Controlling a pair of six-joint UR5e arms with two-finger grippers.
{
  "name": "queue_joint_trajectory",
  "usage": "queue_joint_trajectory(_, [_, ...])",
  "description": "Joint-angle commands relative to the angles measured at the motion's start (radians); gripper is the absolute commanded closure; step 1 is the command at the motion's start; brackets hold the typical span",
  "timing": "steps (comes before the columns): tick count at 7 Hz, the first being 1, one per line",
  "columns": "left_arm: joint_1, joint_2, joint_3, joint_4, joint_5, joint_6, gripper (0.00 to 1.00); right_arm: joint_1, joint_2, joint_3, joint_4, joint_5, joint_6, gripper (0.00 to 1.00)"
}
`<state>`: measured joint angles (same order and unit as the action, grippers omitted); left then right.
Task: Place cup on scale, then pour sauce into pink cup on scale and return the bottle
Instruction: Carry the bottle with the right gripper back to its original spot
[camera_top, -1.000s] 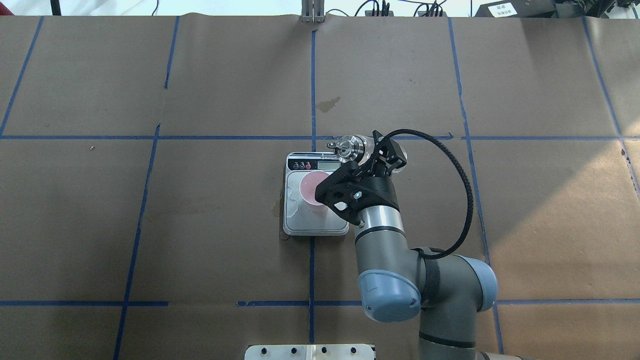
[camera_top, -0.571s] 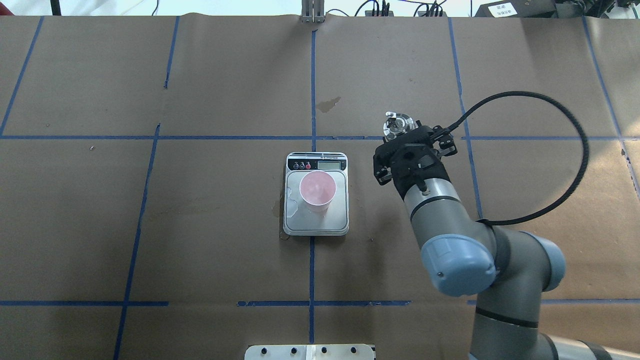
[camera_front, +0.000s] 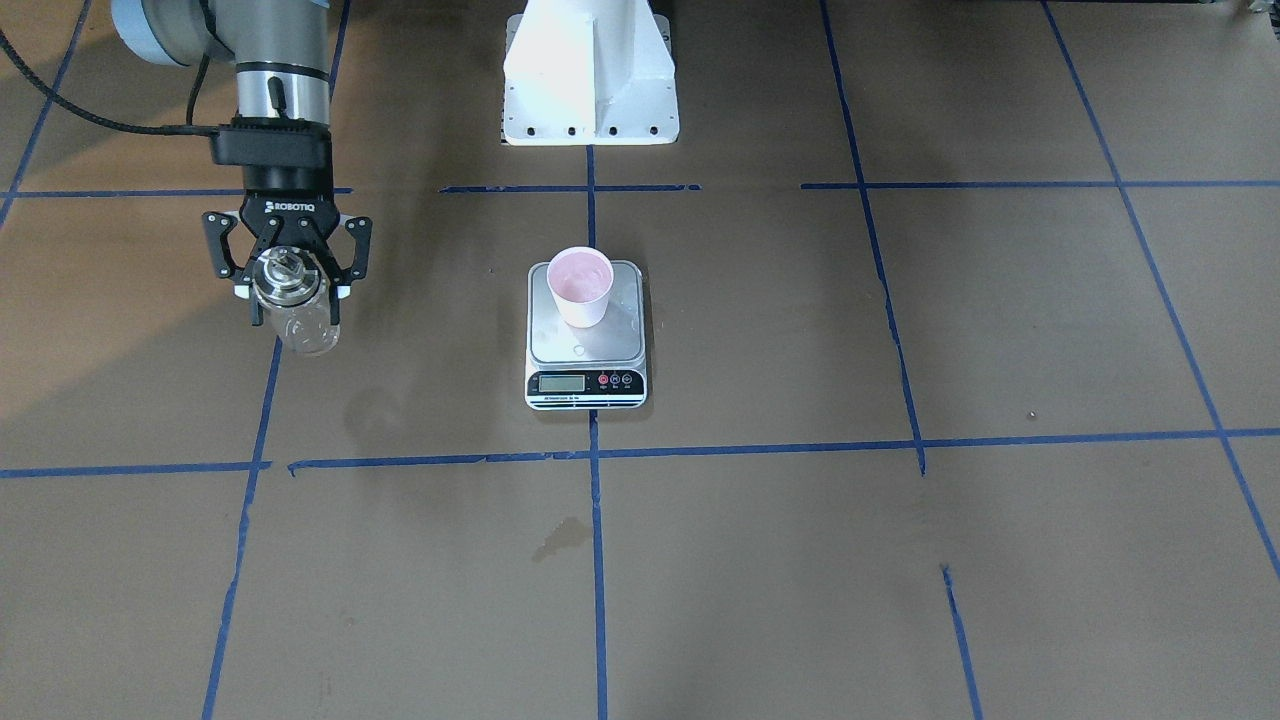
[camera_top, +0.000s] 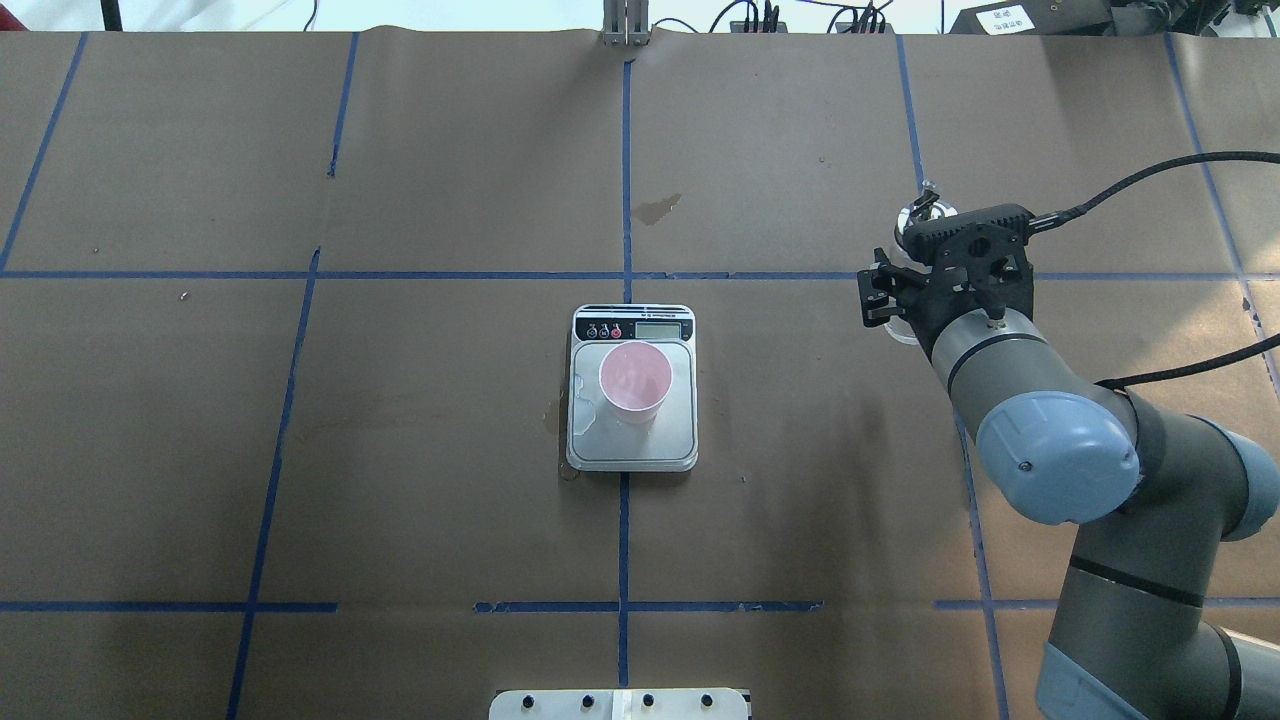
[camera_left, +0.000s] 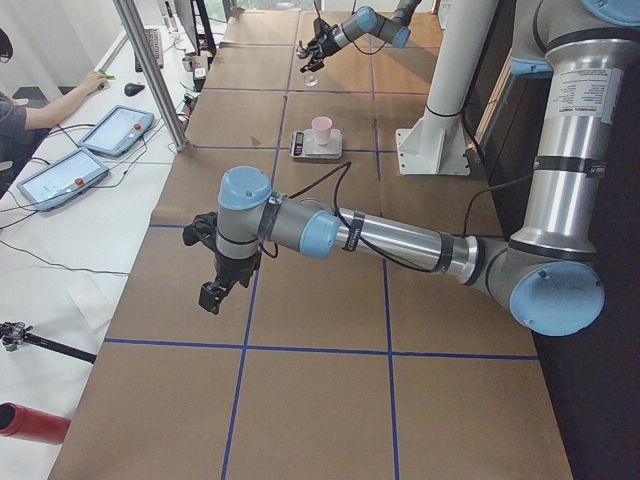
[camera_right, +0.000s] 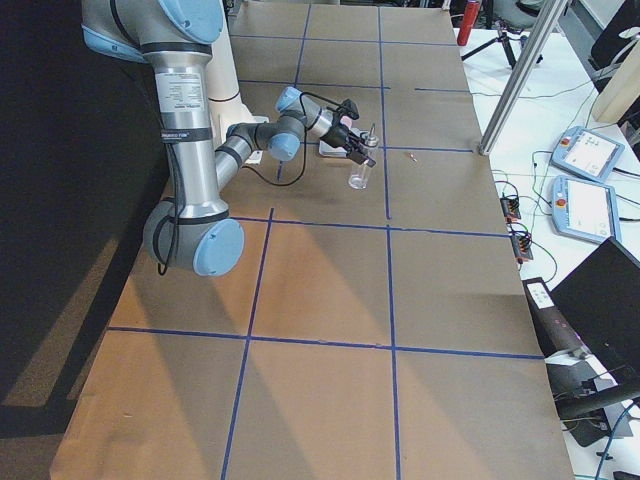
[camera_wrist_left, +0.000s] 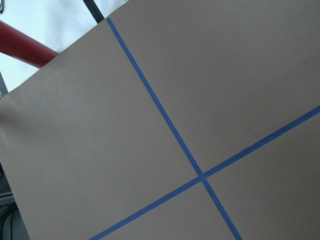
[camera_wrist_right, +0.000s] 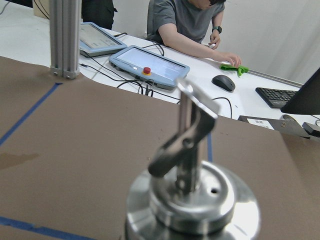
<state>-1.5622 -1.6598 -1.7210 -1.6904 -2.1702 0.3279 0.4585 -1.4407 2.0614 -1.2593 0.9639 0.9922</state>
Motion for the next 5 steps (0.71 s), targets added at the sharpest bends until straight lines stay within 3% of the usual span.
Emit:
queue_joint_trajectory(1, [-0.001, 0.000, -0.014, -0.002, 0.001, -0.001, 0.00, 0.029, -0.050, -0.024, 0.000, 0.006, 0.057, 1.00])
queue_joint_trajectory(3, [-0.001, 0.000, -0.017, -0.002, 0.003, -0.001, 0.00, 0.026, -0.044, -0.043, 0.026, 0.007, 0.228, 1.00])
queue_joint_trajectory(4, [-0.001, -0.003, -0.017, -0.002, 0.001, -0.001, 0.00, 0.026, -0.069, -0.119, 0.237, 0.009, 0.232, 1.00])
queue_joint_trajectory(5, [-0.002, -0.005, -0.019, -0.002, 0.001, -0.001, 0.00, 0.026, -0.131, -0.218, 0.520, 0.027, 0.226, 1.00])
